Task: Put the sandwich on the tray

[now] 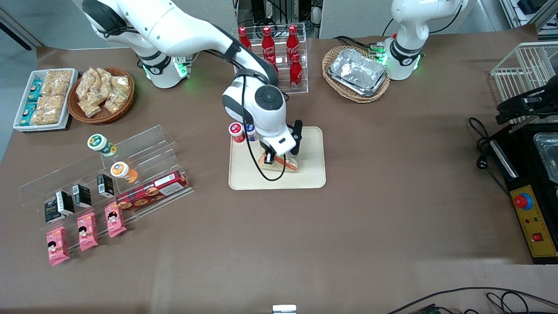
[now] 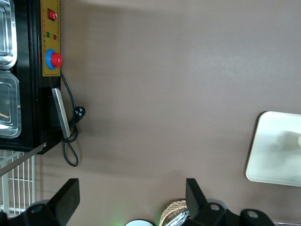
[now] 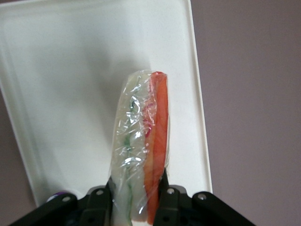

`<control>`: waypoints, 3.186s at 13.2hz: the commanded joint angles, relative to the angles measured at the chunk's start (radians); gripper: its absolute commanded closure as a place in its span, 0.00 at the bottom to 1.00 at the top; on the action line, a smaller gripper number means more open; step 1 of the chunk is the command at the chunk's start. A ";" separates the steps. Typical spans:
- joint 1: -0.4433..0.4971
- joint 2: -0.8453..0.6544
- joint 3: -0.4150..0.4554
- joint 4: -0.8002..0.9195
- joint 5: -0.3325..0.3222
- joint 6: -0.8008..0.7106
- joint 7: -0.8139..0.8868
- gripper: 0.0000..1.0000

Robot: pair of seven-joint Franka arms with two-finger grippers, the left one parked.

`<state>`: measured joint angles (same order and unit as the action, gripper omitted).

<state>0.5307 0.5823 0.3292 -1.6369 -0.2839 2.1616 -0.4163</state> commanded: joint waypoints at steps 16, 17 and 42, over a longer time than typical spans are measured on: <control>-0.011 0.110 -0.015 0.035 -0.067 0.110 -0.019 0.00; -0.011 0.108 -0.015 0.035 -0.067 0.112 -0.018 0.00; -0.469 -0.565 -0.407 0.043 0.301 -0.535 0.185 0.00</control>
<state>0.0569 0.0439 -0.0152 -1.5751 -0.0099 1.6533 -0.2602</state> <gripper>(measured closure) 0.000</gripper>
